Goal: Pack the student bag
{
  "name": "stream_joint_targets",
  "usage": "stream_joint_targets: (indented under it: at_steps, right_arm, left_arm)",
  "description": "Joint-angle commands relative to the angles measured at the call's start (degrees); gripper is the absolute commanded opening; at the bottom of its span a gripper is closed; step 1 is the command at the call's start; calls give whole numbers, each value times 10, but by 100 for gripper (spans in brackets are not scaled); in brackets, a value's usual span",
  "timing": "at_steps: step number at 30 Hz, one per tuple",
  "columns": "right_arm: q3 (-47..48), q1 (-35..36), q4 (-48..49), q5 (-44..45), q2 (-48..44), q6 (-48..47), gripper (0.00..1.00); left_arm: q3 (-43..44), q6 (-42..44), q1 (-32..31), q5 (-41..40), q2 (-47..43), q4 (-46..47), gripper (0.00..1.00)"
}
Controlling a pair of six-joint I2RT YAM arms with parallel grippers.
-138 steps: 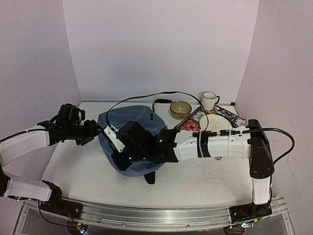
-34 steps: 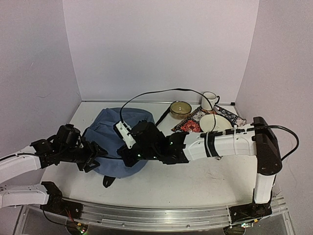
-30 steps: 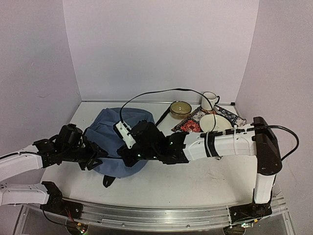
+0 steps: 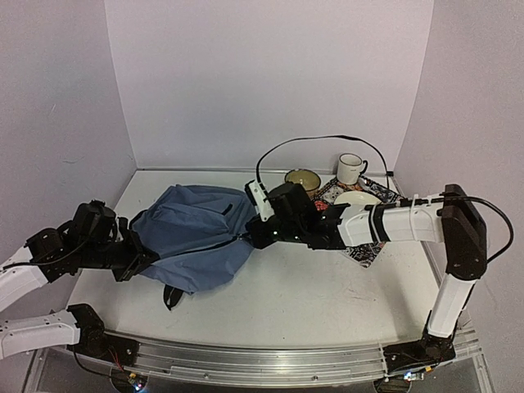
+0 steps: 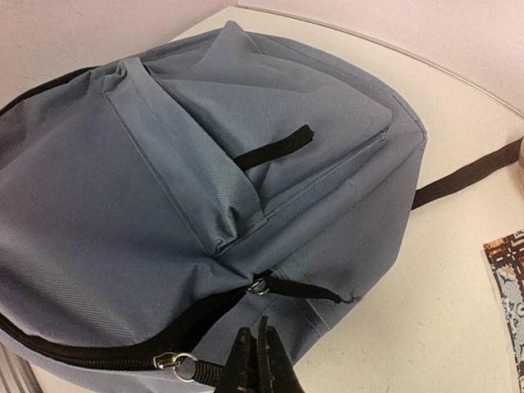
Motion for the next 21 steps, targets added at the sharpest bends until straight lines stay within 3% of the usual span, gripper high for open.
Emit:
stream_joint_targets:
  at_steps: [1,9,15,18,21]
  right_arm:
    - [10,-67,-16,63,13,-3,0]
    - [20,-96,-13,34,55,22,0]
    - [12,-83,12,-114,24,19,0]
    - [21,-53,12,-154,16,3,0]
    - [28,-33,13,-180,18,8,0]
  left_arm:
    - [57,20,3,-40,-51,-96,0]
    - [86,20,3,-68,-87,-136,0]
    - [50,47,3,-67,-37,-121,2]
    - [38,74,3,-68,2,-68,7]
    - [57,120,3,-79,59,-40,25]
